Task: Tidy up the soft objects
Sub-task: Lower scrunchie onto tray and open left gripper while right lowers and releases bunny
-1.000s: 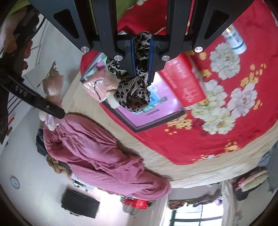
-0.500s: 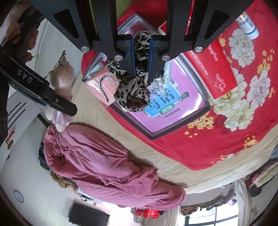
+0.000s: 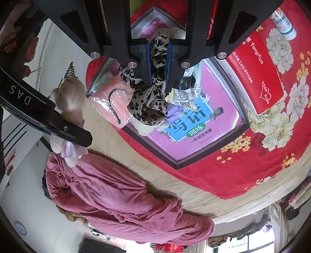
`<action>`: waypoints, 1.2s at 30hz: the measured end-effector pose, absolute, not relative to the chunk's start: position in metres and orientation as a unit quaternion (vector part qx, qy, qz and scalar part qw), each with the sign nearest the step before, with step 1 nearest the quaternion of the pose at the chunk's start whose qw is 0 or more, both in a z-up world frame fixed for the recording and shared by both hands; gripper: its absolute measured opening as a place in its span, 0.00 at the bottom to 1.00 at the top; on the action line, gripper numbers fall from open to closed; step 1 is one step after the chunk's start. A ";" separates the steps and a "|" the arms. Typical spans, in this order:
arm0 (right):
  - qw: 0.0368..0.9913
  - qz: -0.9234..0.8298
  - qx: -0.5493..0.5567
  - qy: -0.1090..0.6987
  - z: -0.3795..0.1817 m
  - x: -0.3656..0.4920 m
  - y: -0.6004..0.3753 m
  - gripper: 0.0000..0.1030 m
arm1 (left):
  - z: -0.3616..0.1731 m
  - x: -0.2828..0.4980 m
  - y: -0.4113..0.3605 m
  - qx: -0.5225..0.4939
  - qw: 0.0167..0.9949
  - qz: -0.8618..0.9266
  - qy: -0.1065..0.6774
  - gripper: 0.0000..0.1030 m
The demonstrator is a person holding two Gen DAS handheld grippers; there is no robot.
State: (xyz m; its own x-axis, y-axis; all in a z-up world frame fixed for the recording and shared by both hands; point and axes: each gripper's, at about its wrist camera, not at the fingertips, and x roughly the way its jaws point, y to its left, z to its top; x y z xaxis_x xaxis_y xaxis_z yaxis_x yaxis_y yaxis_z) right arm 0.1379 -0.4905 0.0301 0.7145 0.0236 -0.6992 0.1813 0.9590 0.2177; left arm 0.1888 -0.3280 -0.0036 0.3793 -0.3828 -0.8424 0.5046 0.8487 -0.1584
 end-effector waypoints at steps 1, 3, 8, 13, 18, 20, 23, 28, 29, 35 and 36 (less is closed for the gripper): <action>0.915 -0.042 0.138 0.377 0.029 0.139 -0.491 0.38 | -0.005 0.190 -0.328 0.062 0.828 -0.266 0.490 0.12; 0.913 -0.042 0.134 0.383 0.024 0.142 -0.490 0.38 | -0.009 0.193 -0.328 0.058 0.826 -0.265 0.493 0.12; 0.909 -0.045 0.122 0.395 0.013 0.150 -0.486 0.38 | -0.017 0.196 -0.329 0.063 0.823 -0.264 0.499 0.12; 0.900 -0.043 0.098 0.424 -0.008 0.167 -0.478 0.38 | -0.027 0.199 -0.331 0.068 0.818 -0.262 0.507 0.12; 0.890 -0.026 0.101 0.443 -0.031 0.182 -0.471 0.42 | -0.037 0.202 -0.332 0.067 0.816 -0.262 0.511 0.12; 0.886 -0.018 0.113 0.449 -0.036 0.184 -0.472 0.47 | -0.041 0.203 -0.334 0.069 0.812 -0.267 0.514 0.13; 0.891 -0.010 0.136 0.434 -0.033 0.180 -0.475 0.59 | -0.041 0.204 -0.335 0.065 0.813 -0.272 0.511 0.22; 0.907 0.008 0.174 0.383 -0.006 0.163 -0.483 0.70 | -0.029 0.202 -0.330 0.050 0.827 -0.277 0.486 0.71; 0.908 0.006 0.176 0.380 -0.002 0.160 -0.484 0.70 | -0.026 0.202 -0.328 0.044 0.830 -0.277 0.482 0.71; 0.917 -0.021 0.192 0.349 0.033 0.117 -0.488 0.72 | -0.002 0.181 -0.304 0.031 0.849 -0.263 0.457 0.75; 0.919 -0.022 0.189 0.346 0.039 0.107 -0.486 0.74 | 0.000 0.175 -0.301 0.033 0.850 -0.260 0.457 0.76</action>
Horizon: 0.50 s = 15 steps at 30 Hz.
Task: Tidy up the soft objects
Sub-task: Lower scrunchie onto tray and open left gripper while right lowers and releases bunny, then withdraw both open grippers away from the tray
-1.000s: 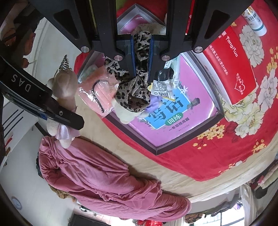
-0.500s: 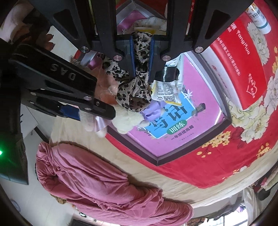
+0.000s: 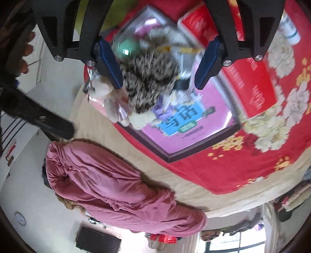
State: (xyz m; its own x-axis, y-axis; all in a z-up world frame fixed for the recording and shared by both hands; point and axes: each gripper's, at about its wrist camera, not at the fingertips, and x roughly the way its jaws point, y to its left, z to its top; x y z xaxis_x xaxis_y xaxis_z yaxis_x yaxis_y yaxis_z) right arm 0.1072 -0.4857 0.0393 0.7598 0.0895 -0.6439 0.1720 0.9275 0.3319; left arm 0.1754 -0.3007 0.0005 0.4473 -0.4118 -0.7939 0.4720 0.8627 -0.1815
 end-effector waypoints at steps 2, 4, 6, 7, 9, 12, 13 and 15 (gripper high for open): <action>0.919 -0.031 0.177 0.351 0.047 0.092 -0.478 0.75 | 0.008 0.160 -0.291 0.040 0.854 -0.253 0.452 0.77; 0.921 -0.027 0.164 0.352 0.052 0.077 -0.469 0.76 | 0.013 0.148 -0.281 0.039 0.857 -0.247 0.450 0.78; 0.923 -0.027 0.140 0.357 0.055 0.056 -0.454 0.76 | 0.018 0.135 -0.270 0.041 0.862 -0.234 0.448 0.78; 0.924 -0.025 0.131 0.359 0.055 0.047 -0.448 0.77 | 0.021 0.128 -0.266 0.040 0.863 -0.233 0.447 0.78; 0.923 -0.026 0.116 0.365 0.054 0.034 -0.438 0.78 | 0.025 0.112 -0.258 0.044 0.865 -0.229 0.445 0.79; 0.921 -0.028 0.109 0.373 0.048 0.016 -0.425 0.80 | 0.027 0.095 -0.248 0.045 0.867 -0.222 0.443 0.79; 0.920 -0.028 0.107 0.377 0.045 0.011 -0.421 0.80 | 0.027 0.089 -0.244 0.044 0.867 -0.221 0.444 0.79; 0.917 -0.037 0.105 0.384 0.040 0.004 -0.416 0.80 | 0.025 0.079 -0.237 0.041 0.865 -0.215 0.451 0.79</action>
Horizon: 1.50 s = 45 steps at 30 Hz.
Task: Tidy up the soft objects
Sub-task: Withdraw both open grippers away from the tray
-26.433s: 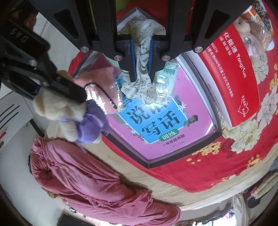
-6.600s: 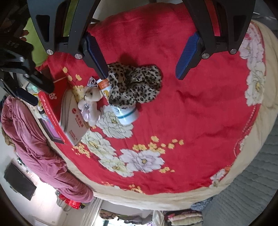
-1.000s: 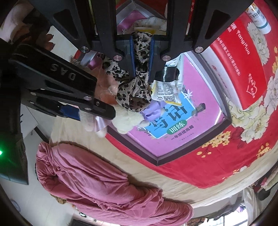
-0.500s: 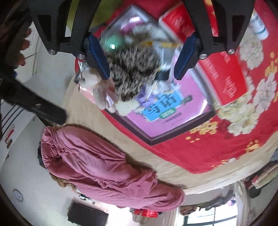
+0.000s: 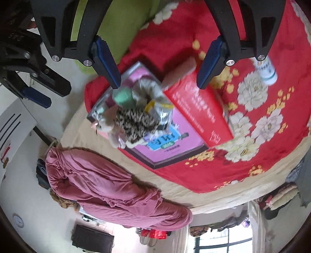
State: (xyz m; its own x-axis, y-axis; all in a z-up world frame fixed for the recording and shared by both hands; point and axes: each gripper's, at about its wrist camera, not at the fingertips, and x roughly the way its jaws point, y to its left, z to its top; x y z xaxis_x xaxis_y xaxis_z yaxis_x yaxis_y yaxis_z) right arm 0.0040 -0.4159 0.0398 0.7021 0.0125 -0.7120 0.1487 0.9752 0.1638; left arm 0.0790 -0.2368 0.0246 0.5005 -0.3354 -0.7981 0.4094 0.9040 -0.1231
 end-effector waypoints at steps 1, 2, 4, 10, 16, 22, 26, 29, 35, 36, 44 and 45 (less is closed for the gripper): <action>0.916 -0.036 0.102 0.386 0.038 0.002 -0.413 0.80 | 0.023 0.076 -0.235 0.041 0.864 -0.214 0.454 0.79; 0.914 -0.039 0.098 0.392 0.035 0.000 -0.409 0.80 | 0.022 0.070 -0.231 0.042 0.863 -0.214 0.455 0.79; 0.913 -0.042 0.100 0.393 0.032 -0.006 -0.405 0.80 | 0.020 0.062 -0.226 0.043 0.865 -0.209 0.455 0.79; 0.913 -0.059 0.086 0.394 0.029 -0.016 -0.392 0.80 | 0.014 0.043 -0.214 0.044 0.863 -0.197 0.463 0.79; 0.917 -0.069 0.075 0.386 0.032 -0.023 -0.387 0.80 | 0.016 0.037 -0.209 0.035 0.864 -0.196 0.462 0.79; 0.919 -0.071 0.067 0.381 0.034 -0.027 -0.382 0.80 | 0.020 0.034 -0.206 0.035 0.868 -0.192 0.456 0.79; 0.920 -0.072 0.065 0.379 0.036 -0.029 -0.381 0.80 | 0.021 0.034 -0.206 0.034 0.869 -0.191 0.456 0.79; 0.920 -0.071 0.064 0.380 0.036 -0.029 -0.380 0.81 | 0.021 0.034 -0.205 0.038 0.869 -0.186 0.457 0.79; 0.919 -0.069 0.063 0.382 0.036 -0.030 -0.379 0.80 | 0.018 0.035 -0.204 0.042 0.870 -0.176 0.459 0.79; 0.919 -0.069 0.063 0.382 0.036 -0.029 -0.378 0.81 | 0.018 0.036 -0.204 0.042 0.869 -0.175 0.460 0.79; 0.920 -0.067 0.062 0.381 0.035 -0.028 -0.375 0.81 | 0.015 0.038 -0.204 0.047 0.873 -0.163 0.457 0.79; 0.920 -0.066 0.063 0.381 0.035 -0.028 -0.375 0.81 | 0.015 0.038 -0.204 0.051 0.875 -0.161 0.454 0.79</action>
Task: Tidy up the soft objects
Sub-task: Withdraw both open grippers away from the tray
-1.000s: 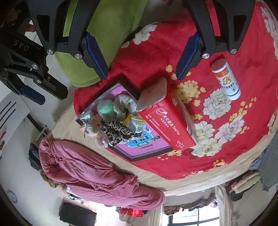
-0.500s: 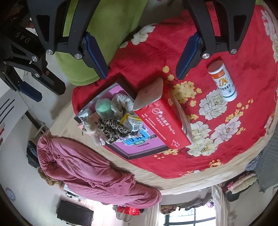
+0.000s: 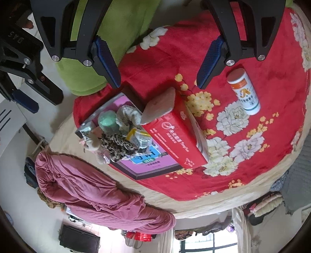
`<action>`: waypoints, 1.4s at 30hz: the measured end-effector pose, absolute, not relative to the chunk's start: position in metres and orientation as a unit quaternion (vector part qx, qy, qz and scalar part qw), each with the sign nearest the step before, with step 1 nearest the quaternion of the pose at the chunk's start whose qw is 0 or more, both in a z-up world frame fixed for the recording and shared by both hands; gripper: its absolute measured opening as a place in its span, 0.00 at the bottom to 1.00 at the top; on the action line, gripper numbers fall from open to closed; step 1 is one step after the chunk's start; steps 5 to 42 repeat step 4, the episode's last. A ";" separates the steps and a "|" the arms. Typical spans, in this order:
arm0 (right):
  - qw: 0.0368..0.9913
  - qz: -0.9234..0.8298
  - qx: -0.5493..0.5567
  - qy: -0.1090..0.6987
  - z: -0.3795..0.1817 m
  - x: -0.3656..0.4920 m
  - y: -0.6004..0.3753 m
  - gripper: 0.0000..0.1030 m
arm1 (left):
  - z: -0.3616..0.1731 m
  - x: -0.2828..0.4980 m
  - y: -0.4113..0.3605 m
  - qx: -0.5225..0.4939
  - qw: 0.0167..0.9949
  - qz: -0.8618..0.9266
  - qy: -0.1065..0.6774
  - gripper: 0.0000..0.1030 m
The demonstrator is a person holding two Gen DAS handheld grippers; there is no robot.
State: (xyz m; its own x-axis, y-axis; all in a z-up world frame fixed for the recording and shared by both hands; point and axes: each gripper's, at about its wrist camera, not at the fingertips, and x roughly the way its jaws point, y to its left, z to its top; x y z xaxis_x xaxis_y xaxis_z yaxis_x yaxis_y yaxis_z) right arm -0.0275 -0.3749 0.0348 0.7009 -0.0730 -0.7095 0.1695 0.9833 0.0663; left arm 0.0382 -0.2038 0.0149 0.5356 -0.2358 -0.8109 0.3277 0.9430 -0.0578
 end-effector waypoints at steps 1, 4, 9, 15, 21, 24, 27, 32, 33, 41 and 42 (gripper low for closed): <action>0.920 -0.066 0.063 0.381 0.035 -0.028 -0.375 0.81 | 0.015 0.039 -0.204 0.055 0.877 -0.157 0.451 0.79; 0.919 -0.065 0.062 0.383 0.035 -0.028 -0.374 0.81 | 0.017 0.041 -0.200 0.048 0.879 -0.154 0.449 0.79; 0.919 -0.065 0.062 0.383 0.035 -0.028 -0.374 0.81 | 0.017 0.041 -0.200 0.048 0.879 -0.154 0.449 0.79; 0.919 -0.065 0.062 0.383 0.035 -0.028 -0.374 0.81 | 0.017 0.041 -0.200 0.048 0.879 -0.154 0.449 0.79; 0.919 -0.065 0.062 0.383 0.035 -0.028 -0.374 0.81 | 0.017 0.041 -0.200 0.048 0.879 -0.154 0.449 0.79; 0.919 -0.065 0.062 0.383 0.035 -0.028 -0.374 0.81 | 0.017 0.041 -0.200 0.048 0.879 -0.154 0.449 0.79; 0.919 -0.065 0.062 0.383 0.035 -0.028 -0.374 0.81 | 0.017 0.041 -0.200 0.048 0.879 -0.154 0.449 0.79; 0.919 -0.065 0.062 0.383 0.035 -0.028 -0.374 0.81 | 0.017 0.041 -0.200 0.048 0.879 -0.154 0.449 0.79; 0.919 -0.065 0.062 0.383 0.035 -0.028 -0.374 0.81 | 0.017 0.041 -0.200 0.048 0.879 -0.154 0.449 0.79; 0.919 -0.065 0.062 0.383 0.035 -0.028 -0.374 0.81 | 0.017 0.041 -0.200 0.048 0.879 -0.154 0.449 0.79; 0.919 -0.065 0.062 0.383 0.035 -0.028 -0.374 0.81 | 0.017 0.041 -0.200 0.048 0.879 -0.154 0.449 0.79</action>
